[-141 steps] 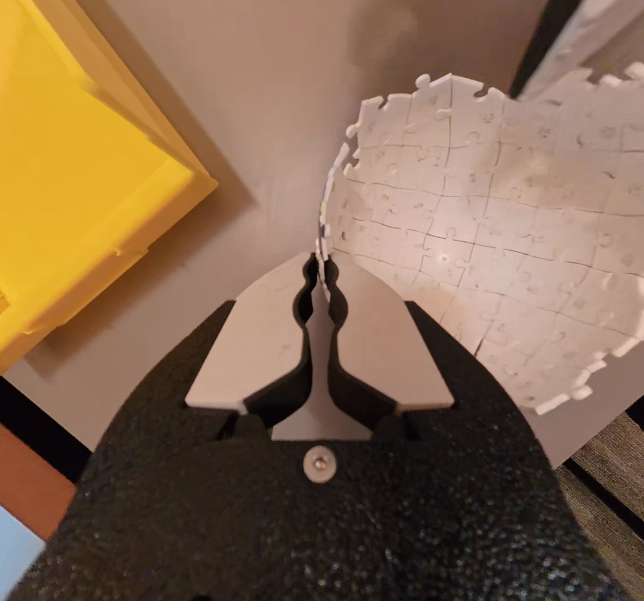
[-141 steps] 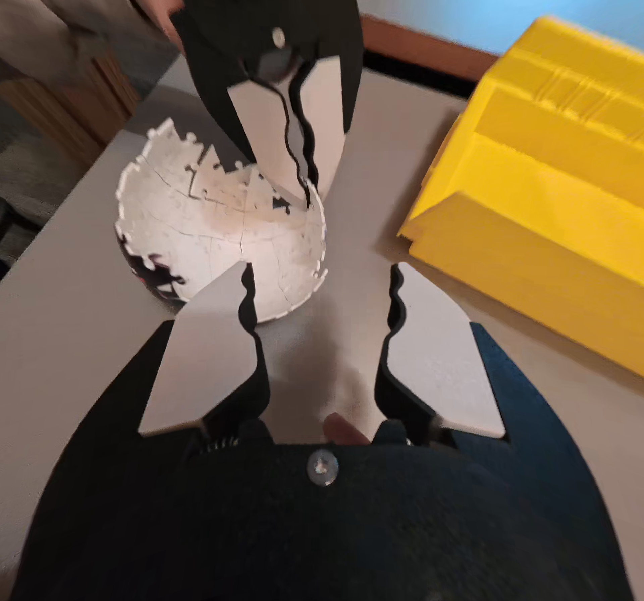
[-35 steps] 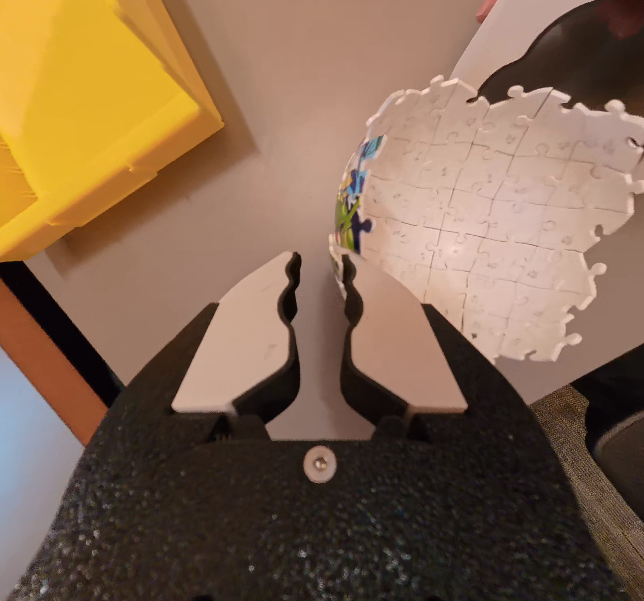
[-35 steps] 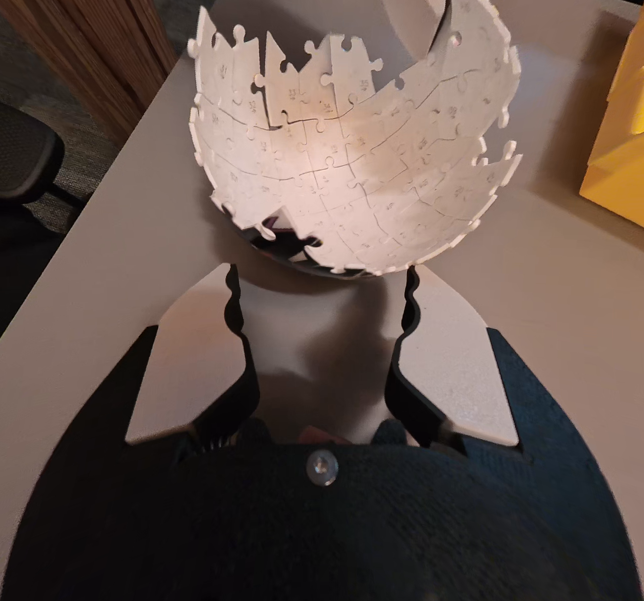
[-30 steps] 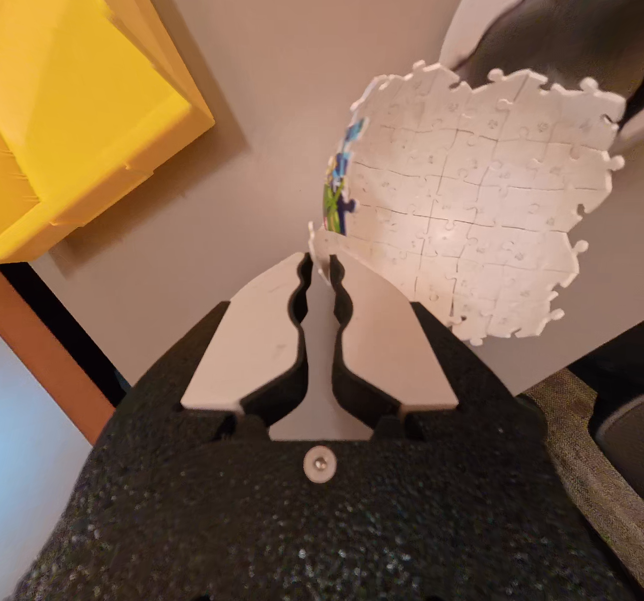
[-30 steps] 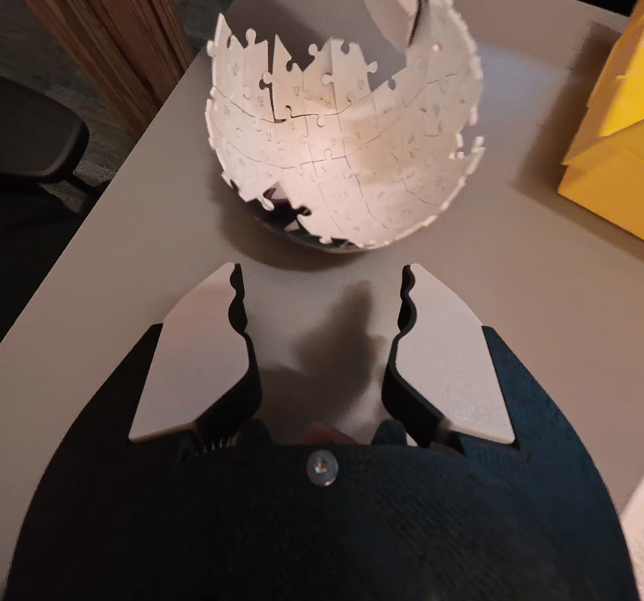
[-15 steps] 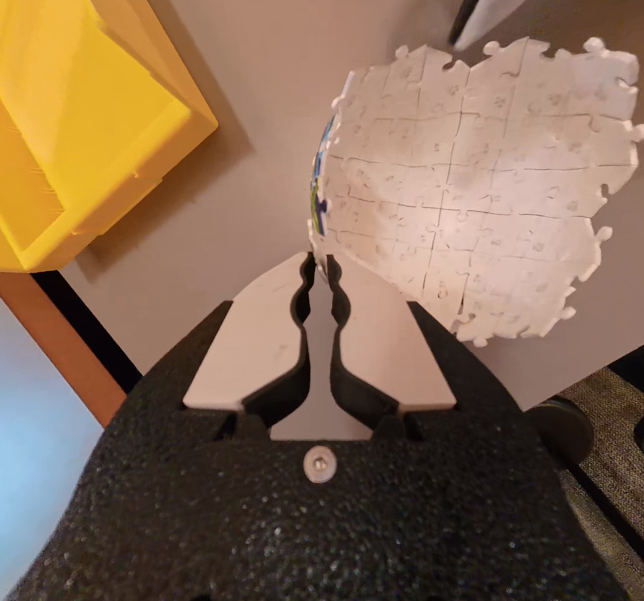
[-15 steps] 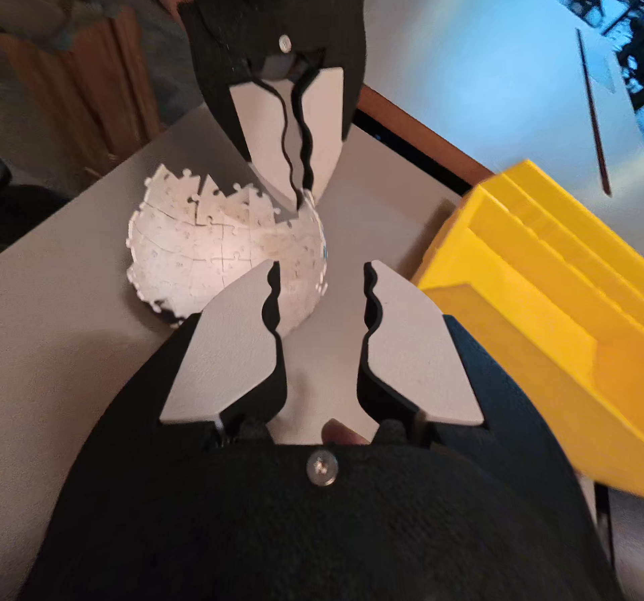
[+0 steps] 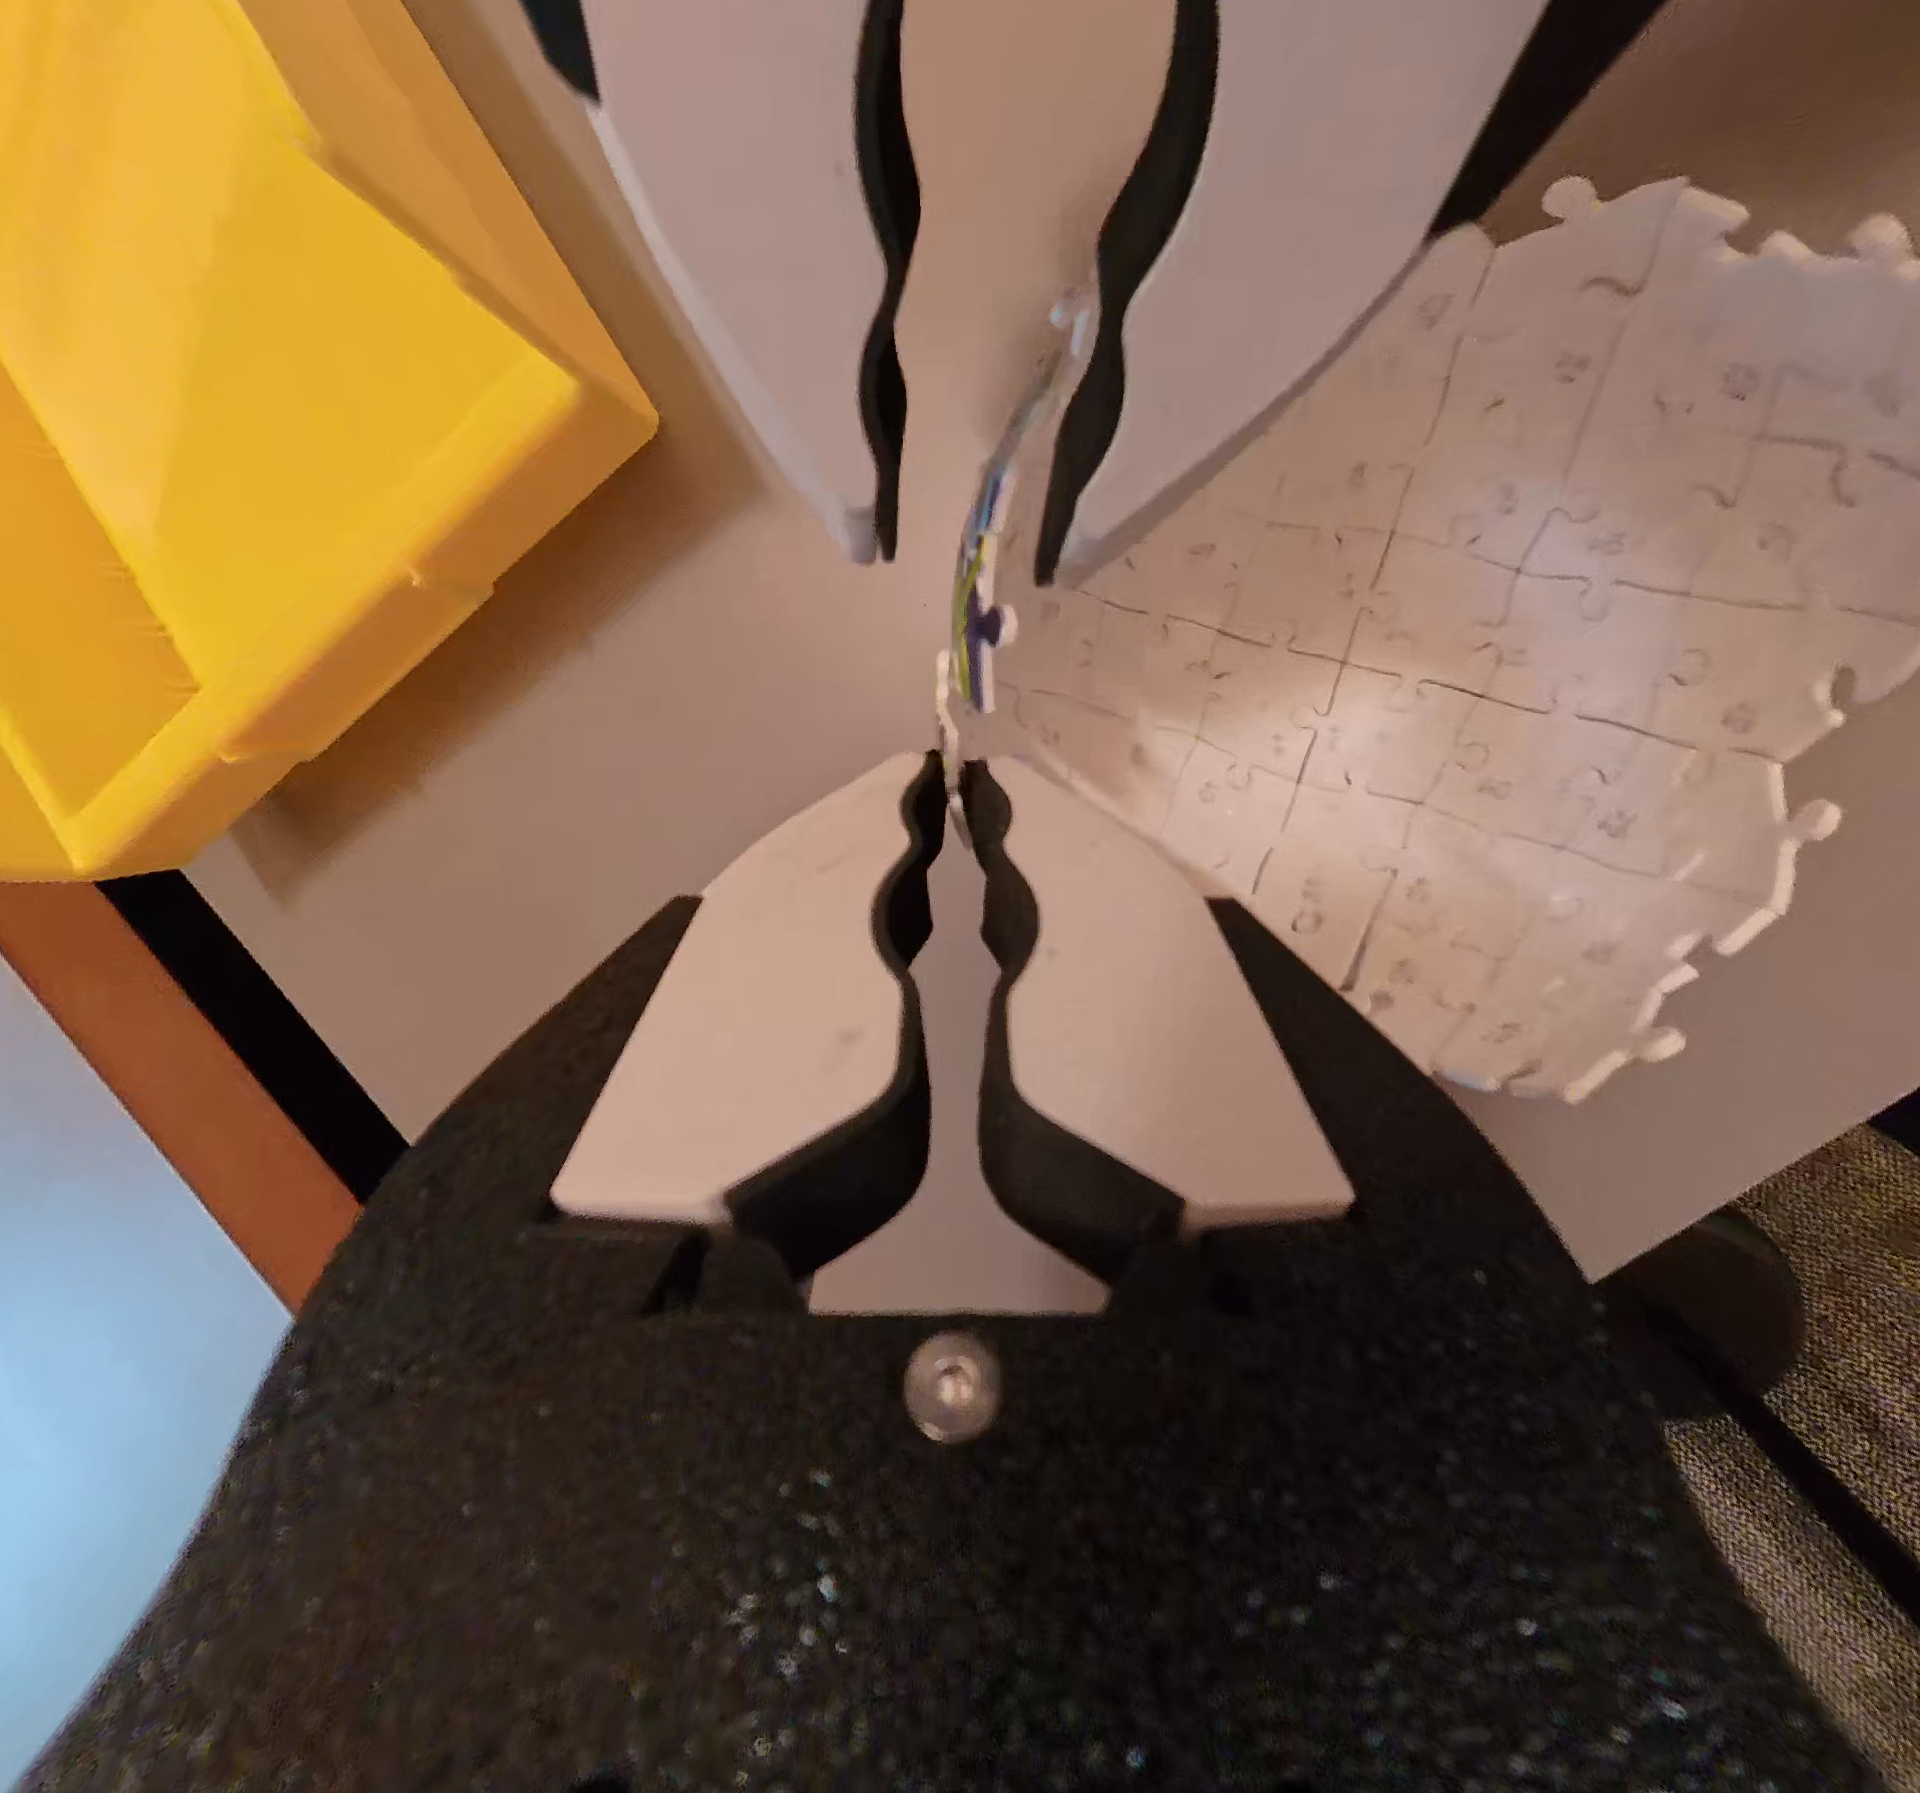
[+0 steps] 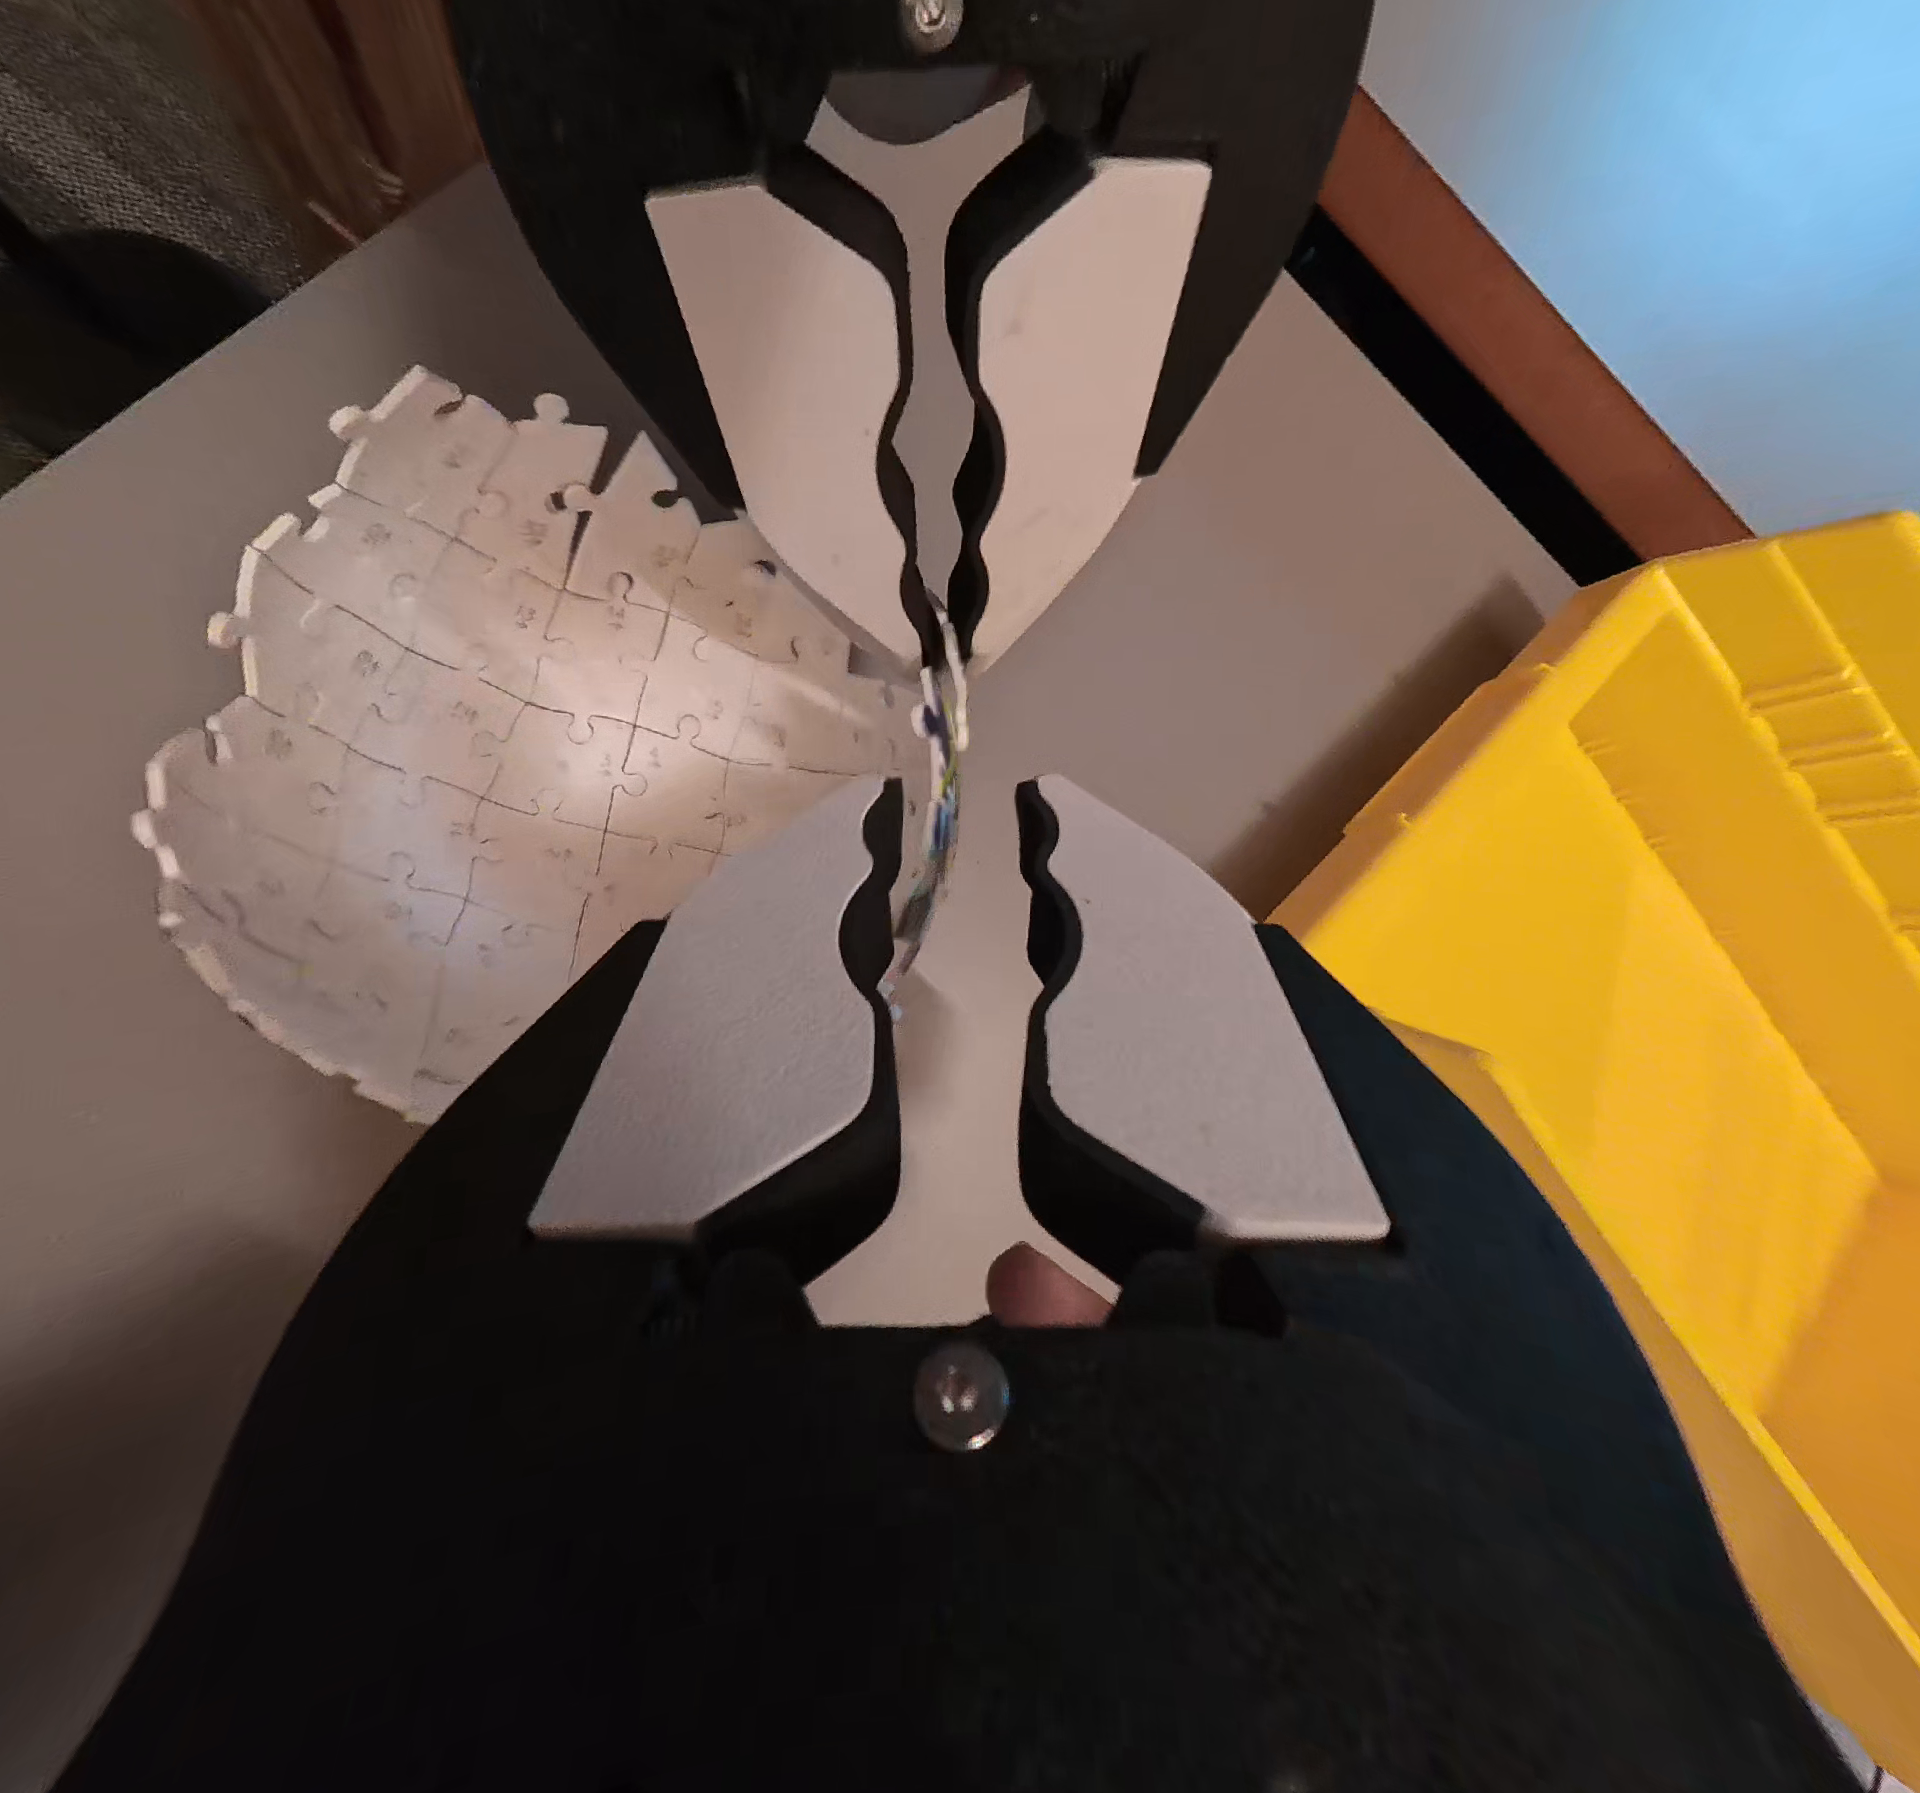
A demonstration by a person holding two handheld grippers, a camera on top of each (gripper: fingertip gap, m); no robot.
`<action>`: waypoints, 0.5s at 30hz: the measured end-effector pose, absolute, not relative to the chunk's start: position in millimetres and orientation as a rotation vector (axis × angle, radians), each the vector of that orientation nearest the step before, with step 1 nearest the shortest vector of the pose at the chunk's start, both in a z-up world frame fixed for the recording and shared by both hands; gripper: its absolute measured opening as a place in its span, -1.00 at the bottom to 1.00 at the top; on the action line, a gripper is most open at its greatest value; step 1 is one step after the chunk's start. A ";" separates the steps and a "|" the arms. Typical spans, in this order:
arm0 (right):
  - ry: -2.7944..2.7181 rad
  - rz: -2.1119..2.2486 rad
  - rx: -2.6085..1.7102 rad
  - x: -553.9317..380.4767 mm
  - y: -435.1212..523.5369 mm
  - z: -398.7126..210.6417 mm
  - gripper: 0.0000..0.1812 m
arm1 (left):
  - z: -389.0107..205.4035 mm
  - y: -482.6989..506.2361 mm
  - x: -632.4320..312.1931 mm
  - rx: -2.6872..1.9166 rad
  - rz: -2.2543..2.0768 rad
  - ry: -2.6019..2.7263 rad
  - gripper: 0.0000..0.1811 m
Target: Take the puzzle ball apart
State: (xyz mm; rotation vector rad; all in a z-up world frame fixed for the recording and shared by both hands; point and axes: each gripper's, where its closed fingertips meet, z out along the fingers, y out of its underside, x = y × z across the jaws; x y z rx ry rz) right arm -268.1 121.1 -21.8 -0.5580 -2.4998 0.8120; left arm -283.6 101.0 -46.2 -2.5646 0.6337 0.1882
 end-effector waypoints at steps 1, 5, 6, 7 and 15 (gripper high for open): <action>-2.504 0.808 -0.560 -268.4 120.6 -23.2 -0.76 | -46.1 101.9 -283.2 -2.561 0.182 0.634 -0.97; -2.497 0.767 -0.572 -272.2 124.6 -29.3 -0.91 | -46.5 105.0 -283.5 -2.549 0.163 0.618 -0.97; -2.499 0.776 -0.574 -271.6 124.4 -30.8 -0.96 | -47.2 105.6 -284.0 -2.546 0.158 0.613 -0.97; -2.487 0.778 -0.585 -273.1 125.5 -31.5 -0.96 | -47.8 106.3 -284.4 -2.540 0.151 0.607 -0.97; -2.478 0.757 -0.654 -277.9 129.5 -35.1 -0.97 | -52.3 110.8 -289.0 -2.503 0.137 0.615 -0.97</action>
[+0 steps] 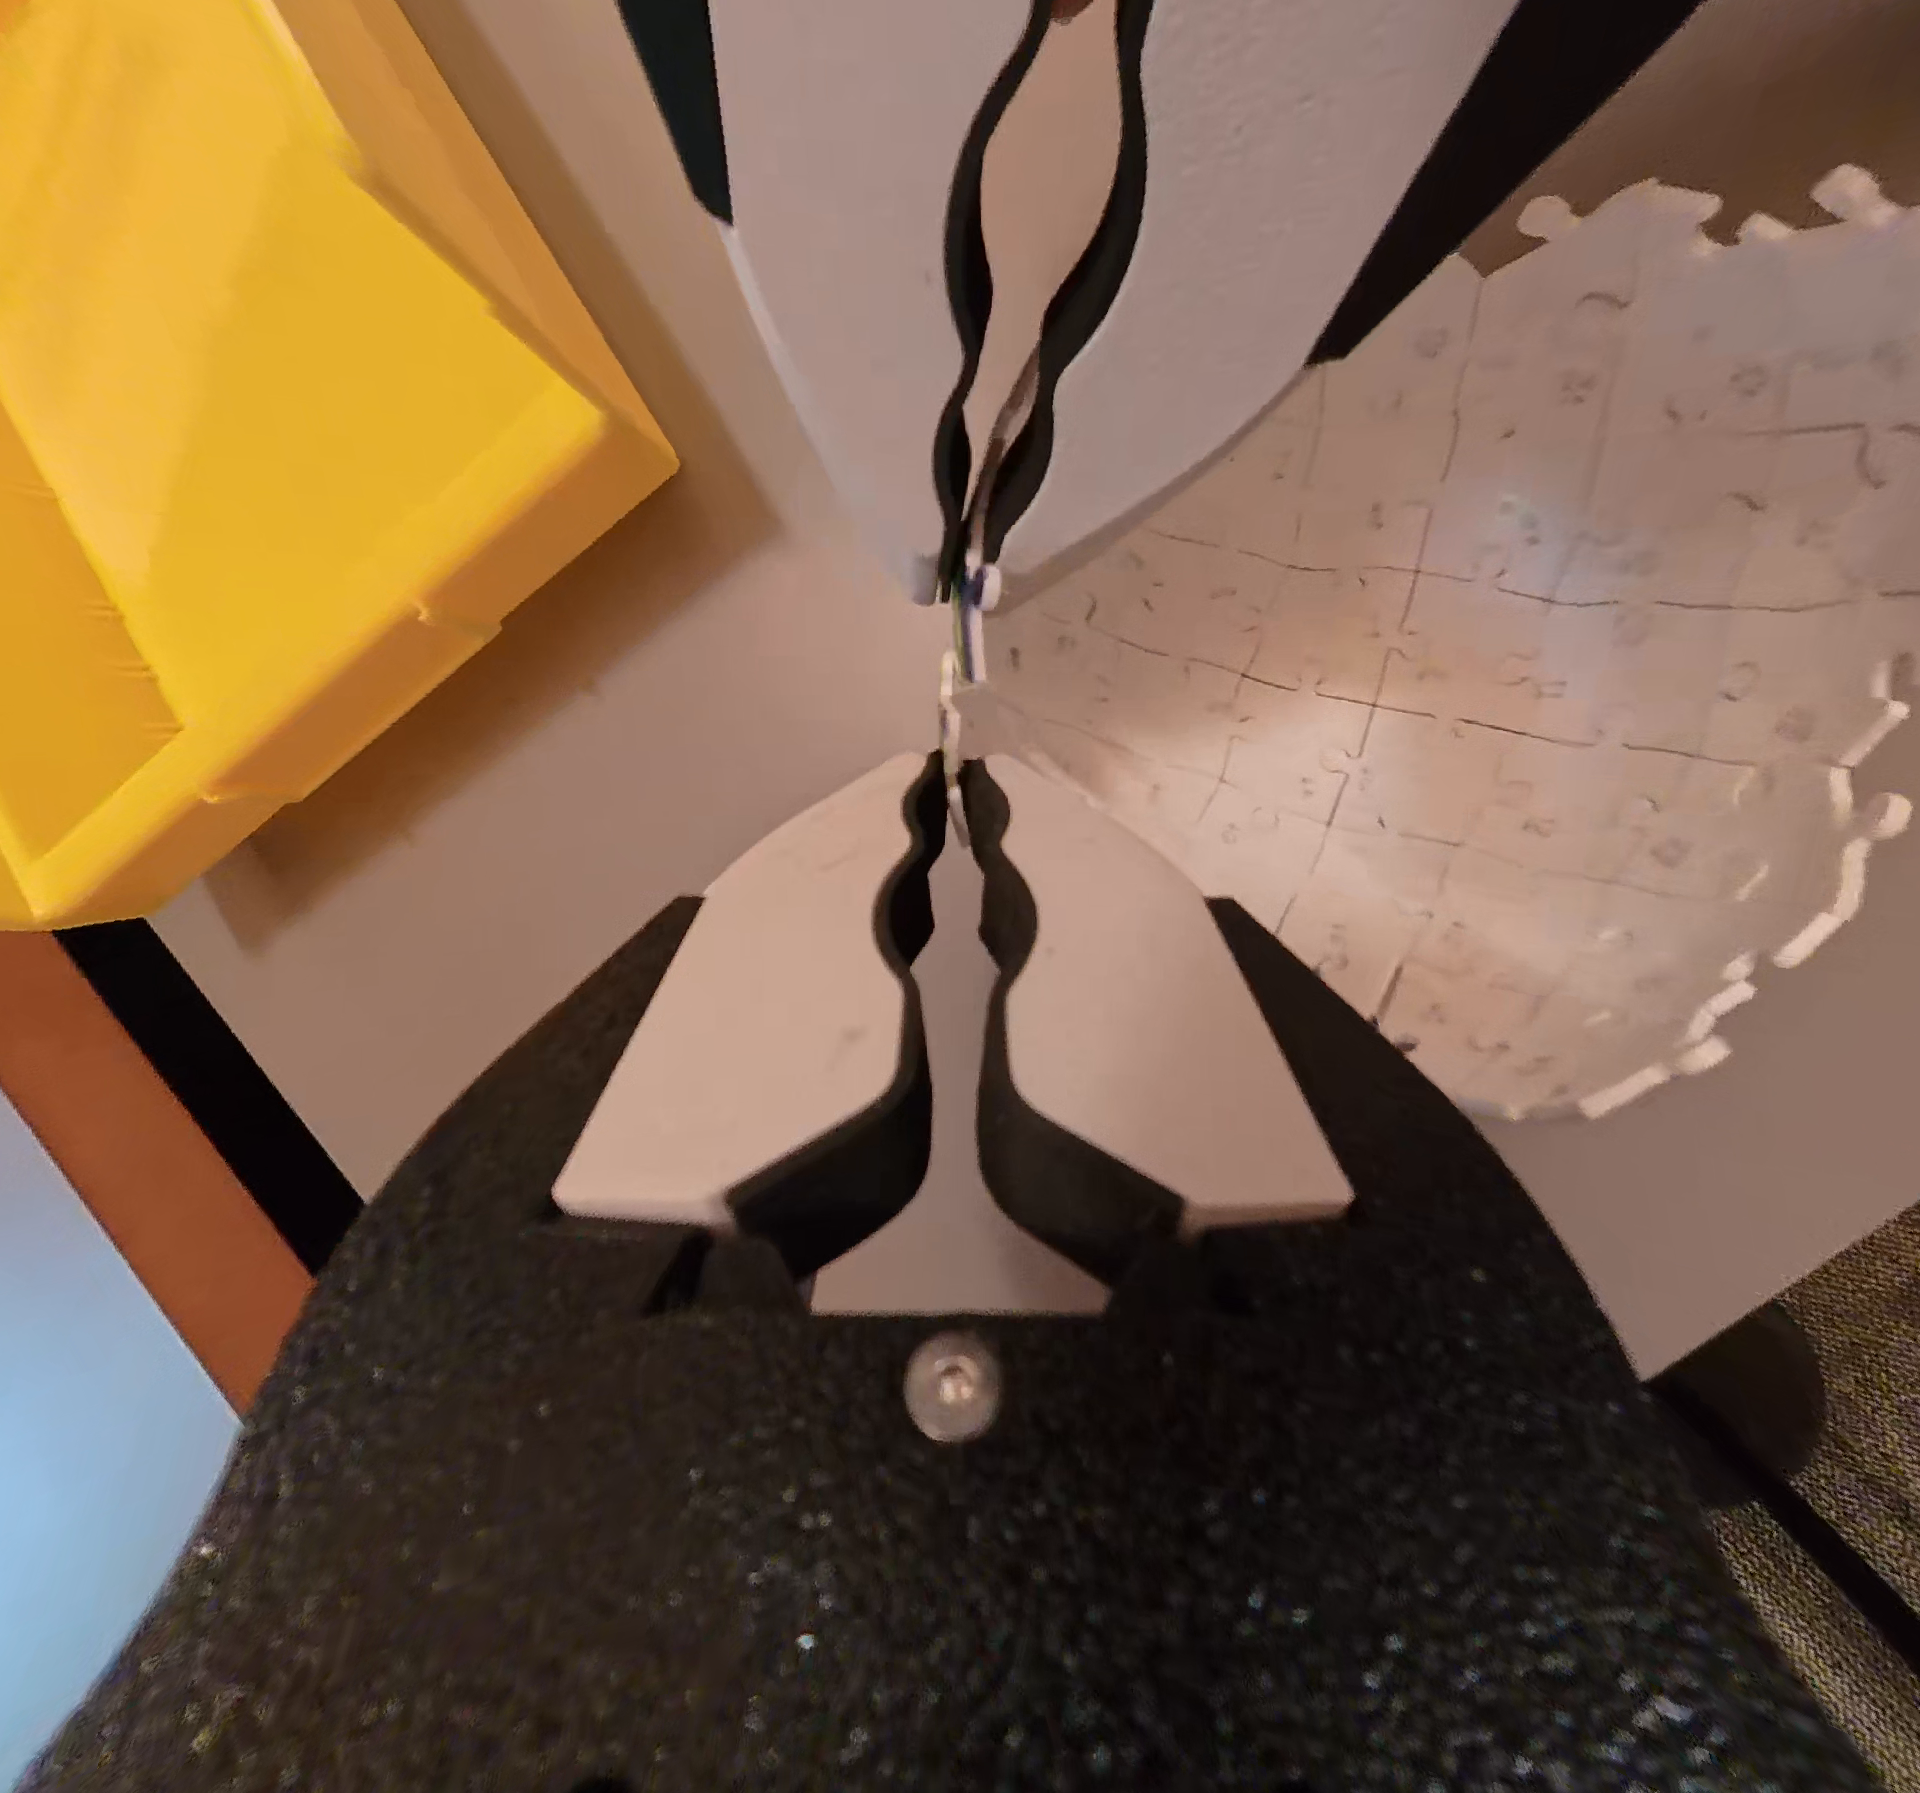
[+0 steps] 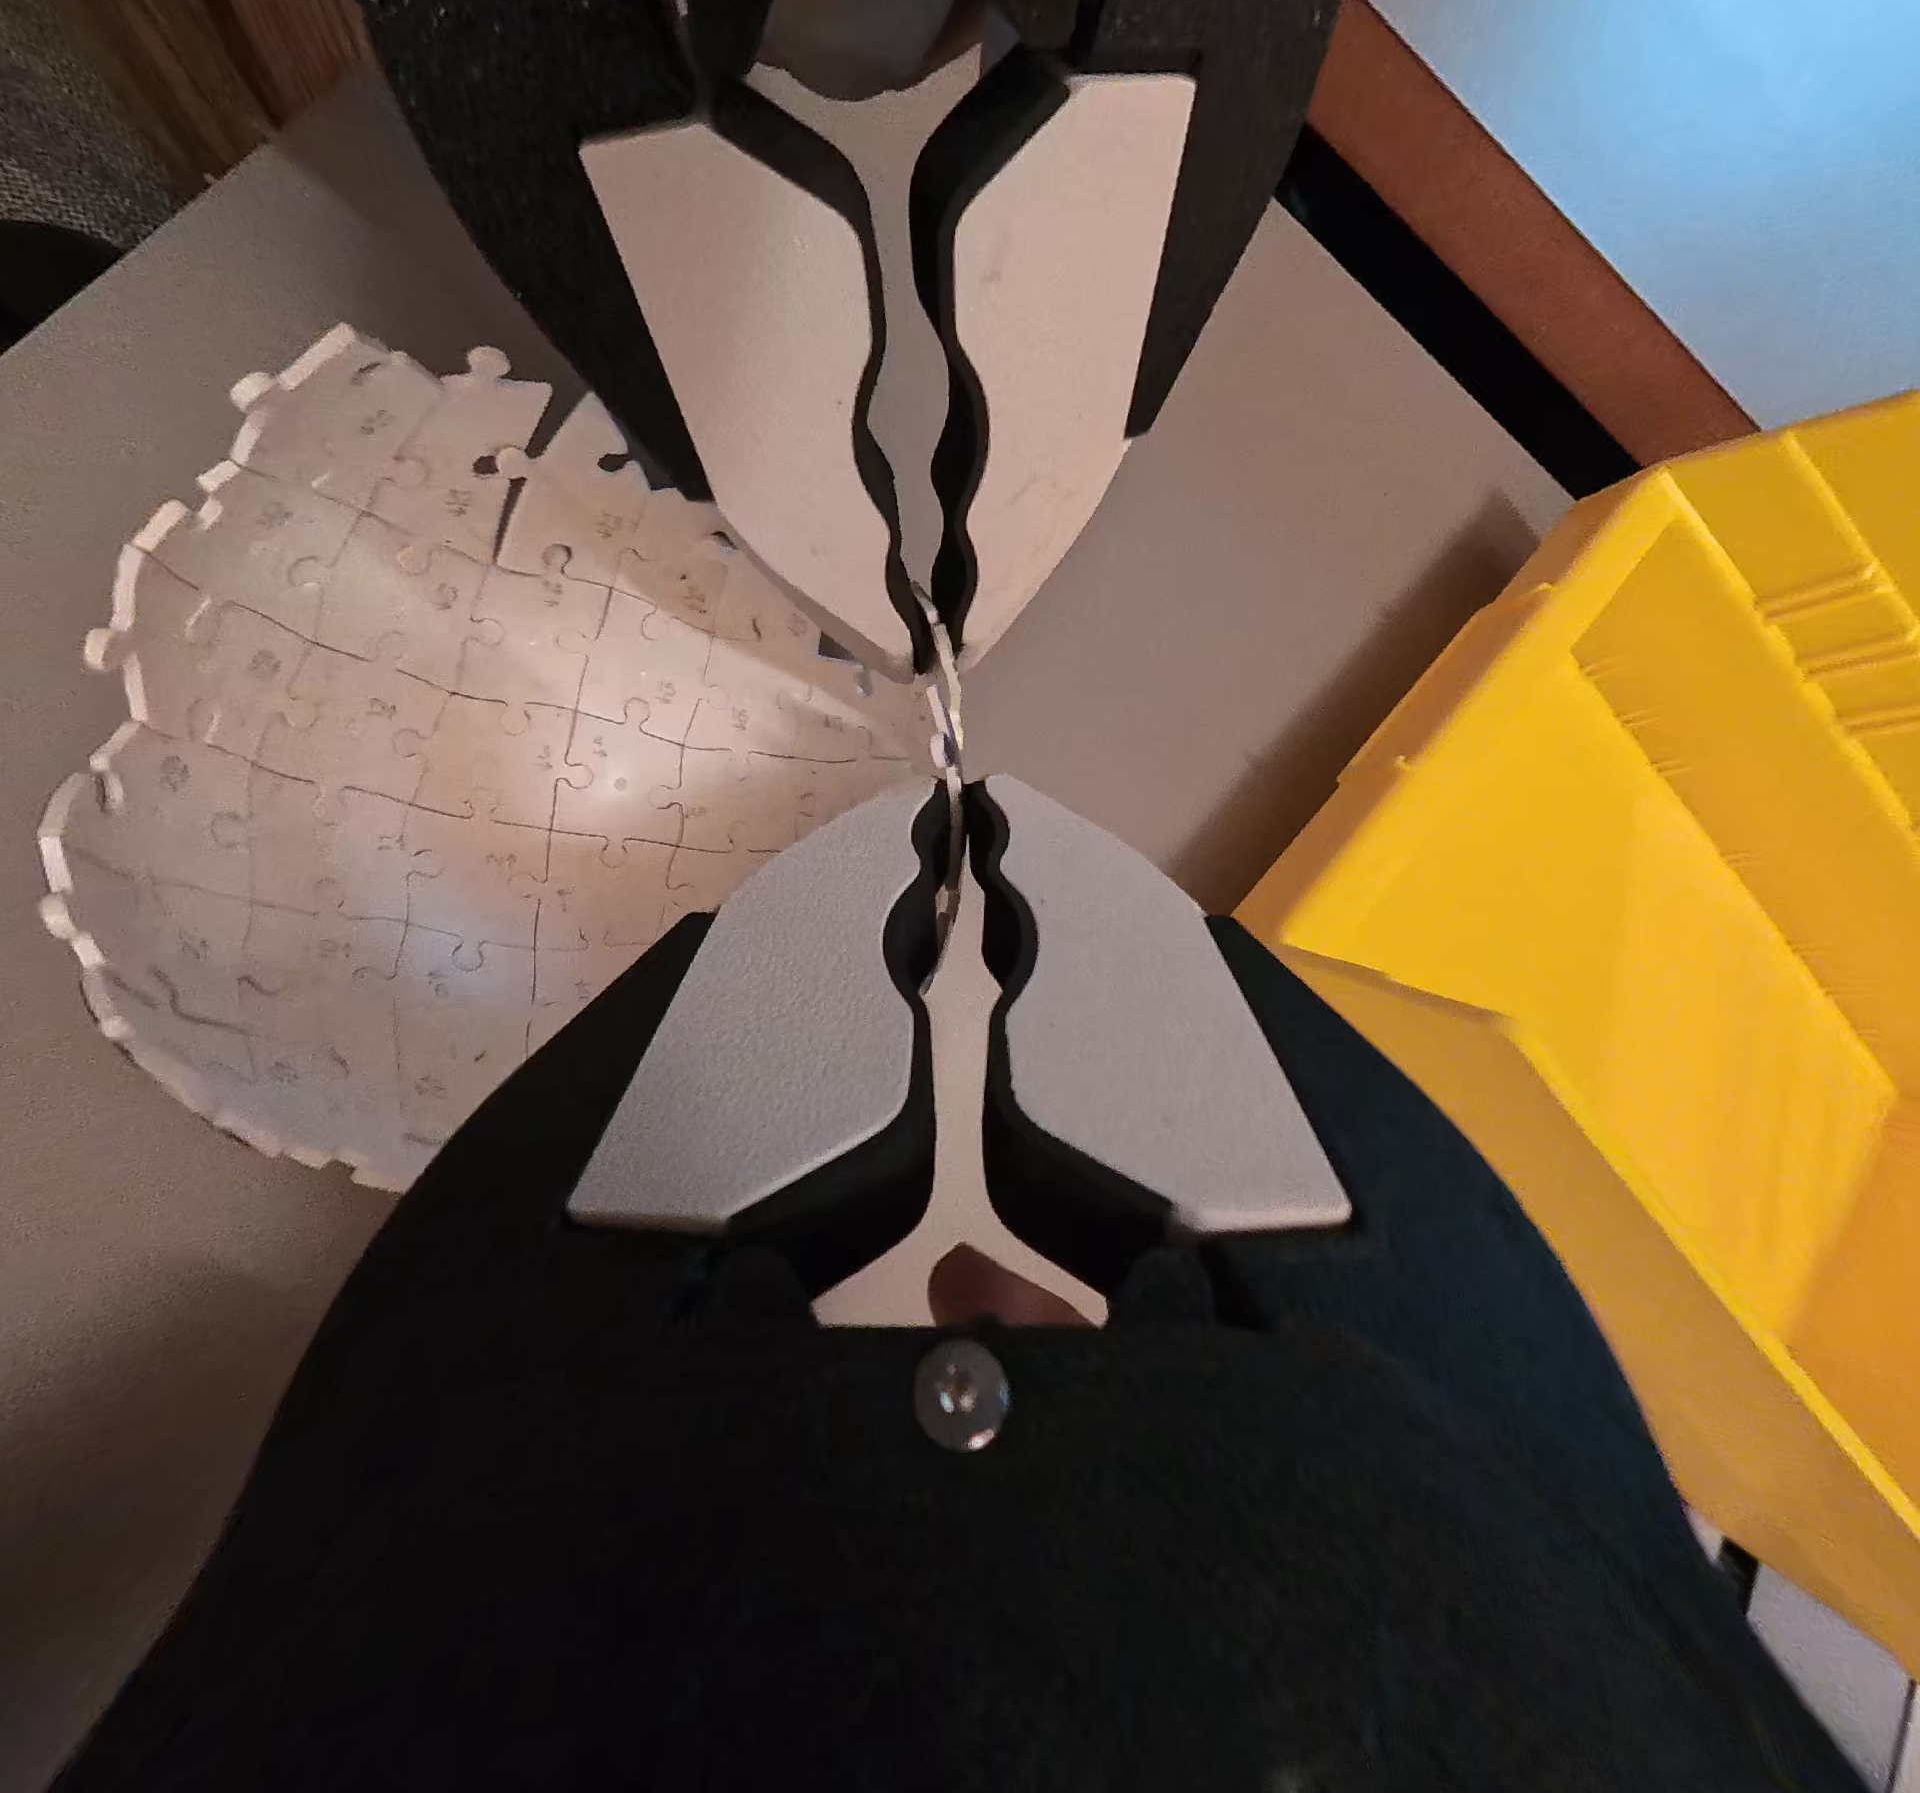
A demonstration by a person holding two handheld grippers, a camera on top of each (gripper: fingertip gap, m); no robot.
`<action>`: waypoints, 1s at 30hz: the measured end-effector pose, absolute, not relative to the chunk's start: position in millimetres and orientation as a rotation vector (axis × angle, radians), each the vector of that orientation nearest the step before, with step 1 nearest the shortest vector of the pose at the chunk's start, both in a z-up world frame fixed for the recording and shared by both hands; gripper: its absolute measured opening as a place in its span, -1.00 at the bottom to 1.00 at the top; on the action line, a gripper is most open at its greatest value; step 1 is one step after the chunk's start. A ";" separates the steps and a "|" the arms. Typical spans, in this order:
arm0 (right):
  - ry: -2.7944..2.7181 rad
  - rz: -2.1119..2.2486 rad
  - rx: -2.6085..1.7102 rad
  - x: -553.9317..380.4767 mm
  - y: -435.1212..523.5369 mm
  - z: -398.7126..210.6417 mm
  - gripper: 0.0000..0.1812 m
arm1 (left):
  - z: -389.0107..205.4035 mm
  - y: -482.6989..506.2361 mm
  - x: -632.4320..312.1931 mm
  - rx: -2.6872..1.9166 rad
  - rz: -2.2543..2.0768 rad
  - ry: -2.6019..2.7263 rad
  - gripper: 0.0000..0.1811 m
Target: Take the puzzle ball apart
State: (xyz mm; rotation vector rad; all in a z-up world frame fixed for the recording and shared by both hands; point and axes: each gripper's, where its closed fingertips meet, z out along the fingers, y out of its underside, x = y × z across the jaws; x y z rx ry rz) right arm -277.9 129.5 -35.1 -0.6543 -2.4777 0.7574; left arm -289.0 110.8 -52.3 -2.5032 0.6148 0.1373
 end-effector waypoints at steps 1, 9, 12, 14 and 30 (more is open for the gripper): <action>-2.475 0.757 -0.673 -278.6 130.0 -35.2 -0.97 | -52.2 111.4 -289.7 -2.504 0.136 0.610 -0.97; -2.469 0.745 -0.725 -281.7 133.7 -39.5 -0.97 | -56.0 116.9 -293.1 -2.520 0.135 0.618 -0.97; -2.471 0.741 -0.737 -281.4 135.0 -40.1 -0.97 | -56.9 118.8 -293.1 -2.519 0.137 0.629 -0.97; -2.471 0.749 -0.764 -281.3 136.3 -39.9 -0.97 | -56.4 119.7 -293.0 -2.511 0.135 0.634 -0.97; -2.471 0.722 -0.795 -283.2 138.3 -41.4 -0.97 | -56.5 121.2 -294.4 -2.501 0.124 0.619 -0.97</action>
